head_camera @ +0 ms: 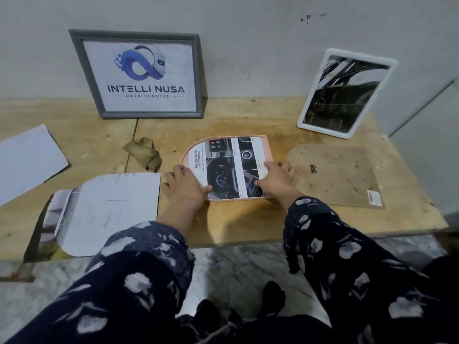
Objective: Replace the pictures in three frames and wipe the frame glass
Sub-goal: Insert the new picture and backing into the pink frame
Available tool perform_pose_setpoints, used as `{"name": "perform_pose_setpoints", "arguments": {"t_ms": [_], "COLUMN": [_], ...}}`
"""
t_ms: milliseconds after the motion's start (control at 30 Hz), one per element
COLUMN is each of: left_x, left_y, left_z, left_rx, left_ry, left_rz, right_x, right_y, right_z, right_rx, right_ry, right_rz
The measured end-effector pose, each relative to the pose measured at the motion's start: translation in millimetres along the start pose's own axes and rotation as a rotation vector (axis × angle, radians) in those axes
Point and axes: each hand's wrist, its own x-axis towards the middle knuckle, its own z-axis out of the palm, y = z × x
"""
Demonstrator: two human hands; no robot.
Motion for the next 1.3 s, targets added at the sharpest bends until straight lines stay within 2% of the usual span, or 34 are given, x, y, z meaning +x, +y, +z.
{"name": "perform_pose_setpoints", "arguments": {"t_ms": [133, 267, 400, 500, 667, 800, 867, 1033, 1300], "left_x": [0.3, 2.6, 1.8, 1.8, -5.9, -3.6, -2.8, -4.2, -10.4], "left_y": [0.6, 1.1, 4.8, 8.4, 20.5, 15.0, 7.1, -40.6, -148.0], "left_z": [2.8, 1.7, -3.8, -6.0, -8.0, -21.2, -31.6, -49.9, -70.5], "left_rx": [-0.007, -0.035, -0.115, -0.178, -0.487, -0.628, -0.688, -0.697, -0.69], "left_ry": [-0.008, -0.026, -0.059, -0.053, 0.075, 0.338, 0.402, 0.597, 0.671], "left_rz": [-0.011, -0.034, -0.073, -0.081, -0.127, -0.136, -0.109, -0.089, -0.266], "right_x": [-3.9, -11.8, -28.2, -34.0, -25.0, -12.6, -7.1, -8.3, -43.8], "right_y": [2.1, 7.5, 4.1, 8.4, -0.7, -19.6, -31.3, -81.7, -181.4], "right_z": [0.7, 9.1, 9.5, 10.3, -7.7, -34.1, -39.8, -29.9, 12.9], "right_rx": [0.004, 0.135, 0.477, 0.675, 0.809, 0.786, 0.759, 0.731, 0.56], "right_ry": [0.033, 0.134, 0.14, 0.136, 0.059, 0.044, 0.07, -0.037, -0.158], "right_rz": [-0.038, -0.163, -0.292, -0.315, -0.296, -0.325, -0.346, -0.463, -0.643]}}
